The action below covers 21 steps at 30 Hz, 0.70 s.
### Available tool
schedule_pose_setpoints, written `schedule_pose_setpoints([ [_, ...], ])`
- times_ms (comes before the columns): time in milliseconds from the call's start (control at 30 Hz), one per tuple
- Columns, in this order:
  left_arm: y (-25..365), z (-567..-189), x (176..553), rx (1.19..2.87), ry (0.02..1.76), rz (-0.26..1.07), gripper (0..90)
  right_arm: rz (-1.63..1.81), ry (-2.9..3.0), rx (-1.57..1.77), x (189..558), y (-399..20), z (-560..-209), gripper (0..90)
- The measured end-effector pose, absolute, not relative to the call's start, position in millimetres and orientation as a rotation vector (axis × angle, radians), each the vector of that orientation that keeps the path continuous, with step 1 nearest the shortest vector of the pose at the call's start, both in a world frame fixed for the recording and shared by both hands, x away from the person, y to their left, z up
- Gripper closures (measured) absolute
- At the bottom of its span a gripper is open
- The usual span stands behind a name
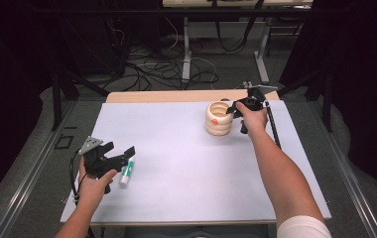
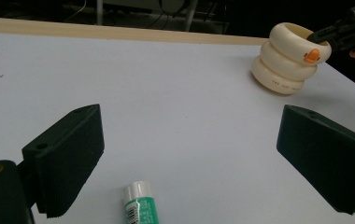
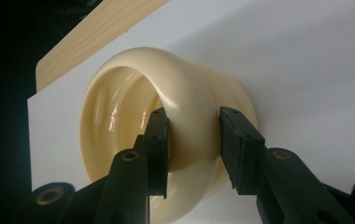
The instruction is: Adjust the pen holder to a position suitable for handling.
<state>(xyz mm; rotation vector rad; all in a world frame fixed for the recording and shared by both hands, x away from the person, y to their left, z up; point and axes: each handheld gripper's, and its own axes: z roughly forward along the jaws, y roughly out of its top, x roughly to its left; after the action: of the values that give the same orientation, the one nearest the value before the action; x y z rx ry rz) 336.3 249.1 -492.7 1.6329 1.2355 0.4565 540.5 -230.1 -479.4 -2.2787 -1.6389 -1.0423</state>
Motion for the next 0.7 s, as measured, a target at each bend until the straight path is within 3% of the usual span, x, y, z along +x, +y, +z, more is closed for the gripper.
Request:
schedule_pose_setpoints([
  [700, 248, -493, 337, 1.635, 1.234, 0.461, 7.9, -1.000, -1.796, -2.037, 523, -183, -474, 64.9],
])
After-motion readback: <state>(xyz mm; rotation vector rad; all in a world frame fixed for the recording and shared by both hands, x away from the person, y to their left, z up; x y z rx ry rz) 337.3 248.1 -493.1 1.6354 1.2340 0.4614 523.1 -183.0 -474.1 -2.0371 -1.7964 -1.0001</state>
